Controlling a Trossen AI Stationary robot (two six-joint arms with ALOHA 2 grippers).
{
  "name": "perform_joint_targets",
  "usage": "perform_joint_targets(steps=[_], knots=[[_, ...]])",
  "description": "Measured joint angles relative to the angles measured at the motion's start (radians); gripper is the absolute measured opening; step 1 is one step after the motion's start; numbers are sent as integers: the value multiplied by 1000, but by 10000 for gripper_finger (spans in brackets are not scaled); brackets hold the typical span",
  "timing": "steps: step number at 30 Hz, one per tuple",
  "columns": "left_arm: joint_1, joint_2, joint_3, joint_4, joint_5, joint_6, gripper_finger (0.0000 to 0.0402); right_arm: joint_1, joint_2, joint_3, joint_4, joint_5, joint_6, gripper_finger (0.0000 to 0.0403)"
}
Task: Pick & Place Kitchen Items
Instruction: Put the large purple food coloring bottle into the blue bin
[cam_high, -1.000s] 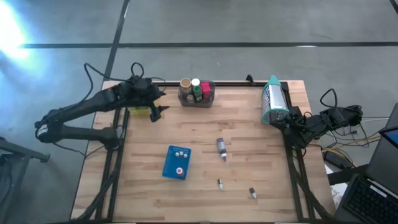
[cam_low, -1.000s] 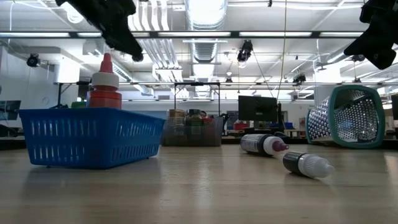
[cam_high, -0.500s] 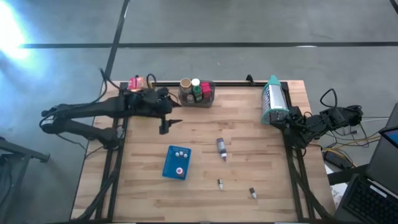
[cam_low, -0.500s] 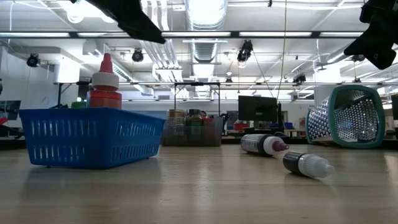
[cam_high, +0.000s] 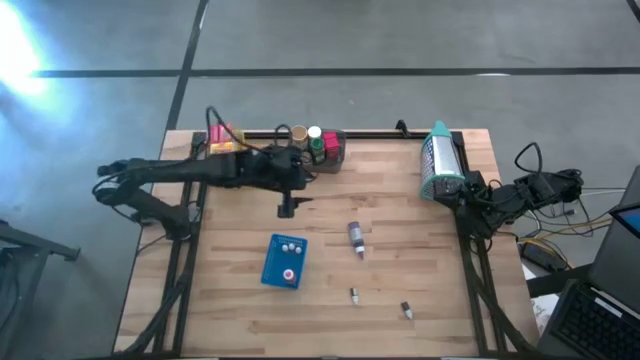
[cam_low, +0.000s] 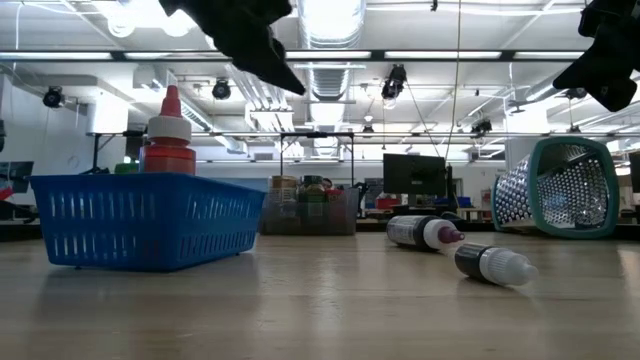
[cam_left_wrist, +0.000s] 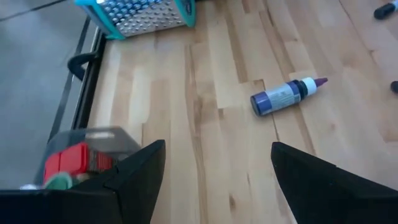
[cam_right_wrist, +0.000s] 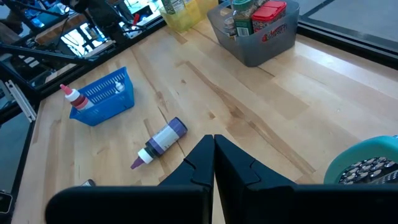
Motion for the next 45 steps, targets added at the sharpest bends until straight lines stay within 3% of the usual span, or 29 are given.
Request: perform_joint_targets(steps=[14,31,45], knots=[[-39,218,141,-7,5,70,291,0,0,0,0,0,0,8],[-81,266,166,51,50,200,296,0,0,0,0,0,1,8],[-90,304,158,96,98,540,296,0,0,0,0,0,1,8]])
